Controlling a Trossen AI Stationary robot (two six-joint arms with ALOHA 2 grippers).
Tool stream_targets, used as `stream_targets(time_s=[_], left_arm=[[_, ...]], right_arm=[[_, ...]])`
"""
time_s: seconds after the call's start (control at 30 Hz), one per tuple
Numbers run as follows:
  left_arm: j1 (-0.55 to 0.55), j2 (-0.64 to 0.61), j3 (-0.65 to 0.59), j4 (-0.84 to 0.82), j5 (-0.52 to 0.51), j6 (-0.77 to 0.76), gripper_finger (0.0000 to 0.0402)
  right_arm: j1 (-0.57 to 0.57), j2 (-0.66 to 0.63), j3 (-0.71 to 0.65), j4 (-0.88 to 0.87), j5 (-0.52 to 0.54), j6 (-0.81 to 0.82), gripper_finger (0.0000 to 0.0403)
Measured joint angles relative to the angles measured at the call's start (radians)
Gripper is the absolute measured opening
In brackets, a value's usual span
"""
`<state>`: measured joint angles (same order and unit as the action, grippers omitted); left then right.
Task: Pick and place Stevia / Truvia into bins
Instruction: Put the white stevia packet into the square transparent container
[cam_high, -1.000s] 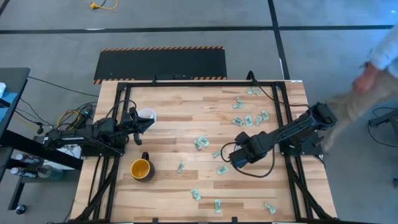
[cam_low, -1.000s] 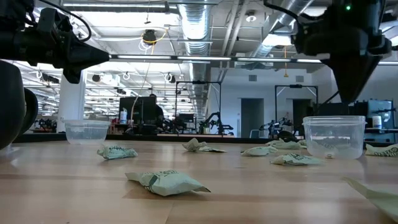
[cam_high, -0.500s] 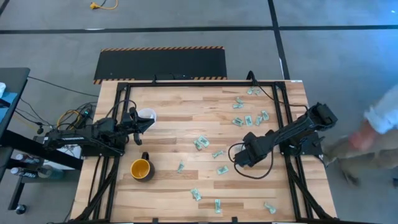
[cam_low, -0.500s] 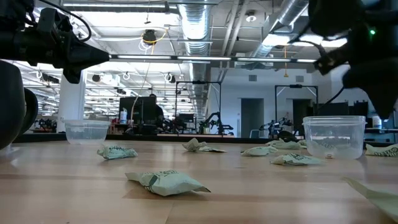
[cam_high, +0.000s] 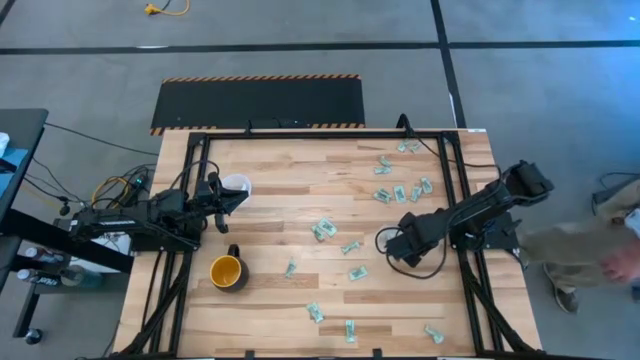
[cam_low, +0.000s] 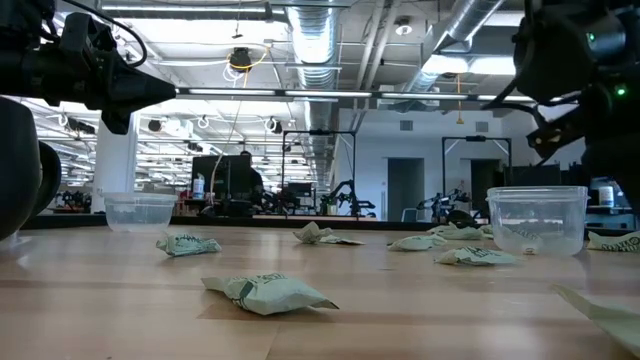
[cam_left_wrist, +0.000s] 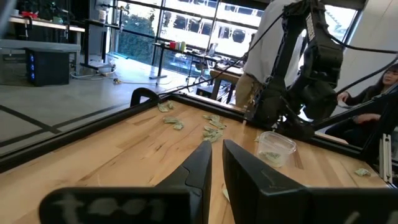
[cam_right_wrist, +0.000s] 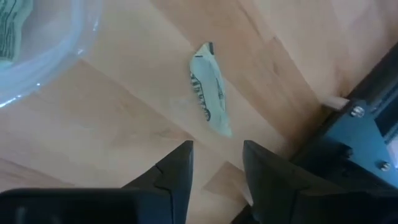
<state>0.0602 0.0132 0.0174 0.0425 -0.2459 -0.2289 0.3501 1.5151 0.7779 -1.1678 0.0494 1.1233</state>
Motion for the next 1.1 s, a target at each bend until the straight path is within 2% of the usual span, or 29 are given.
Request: stream_targets(time_s=[0.23,0.43,0.7,0.83,1.03,1.1], left_arm=[[0.0,0.0,0.0,0.0,0.0,0.0,0.0027],[0.0,0.0,0.0,0.0,0.0,0.0,0.0027],[0.0,0.0,0.0,0.0,0.0,0.0,0.0027],[0.0,0.0,0.0,0.0,0.0,0.0,0.0027],[0.0,0.0,0.0,0.0,0.0,0.0,0.0027],[0.0,0.0,0.0,0.0,0.0,0.0,0.0027]], right_arm=[[-0.024,-0.013,-0.051,0.04,0.001,-0.017,0.0129],[-0.045,-0.01,-0.097,0.151,0.0,-0.049,0.0123],[-0.05,-0.009,-0.098,0.155,0.002,-0.059,0.0107],[-0.049,-0.009,-0.098,0.144,0.002,-0.059,0.0083],[-0.049,-0.009,-0.098,0.125,0.012,-0.052,0.0017],[-0.047,-0.009,-0.098,0.125,0.023,-0.051,0.0006]])
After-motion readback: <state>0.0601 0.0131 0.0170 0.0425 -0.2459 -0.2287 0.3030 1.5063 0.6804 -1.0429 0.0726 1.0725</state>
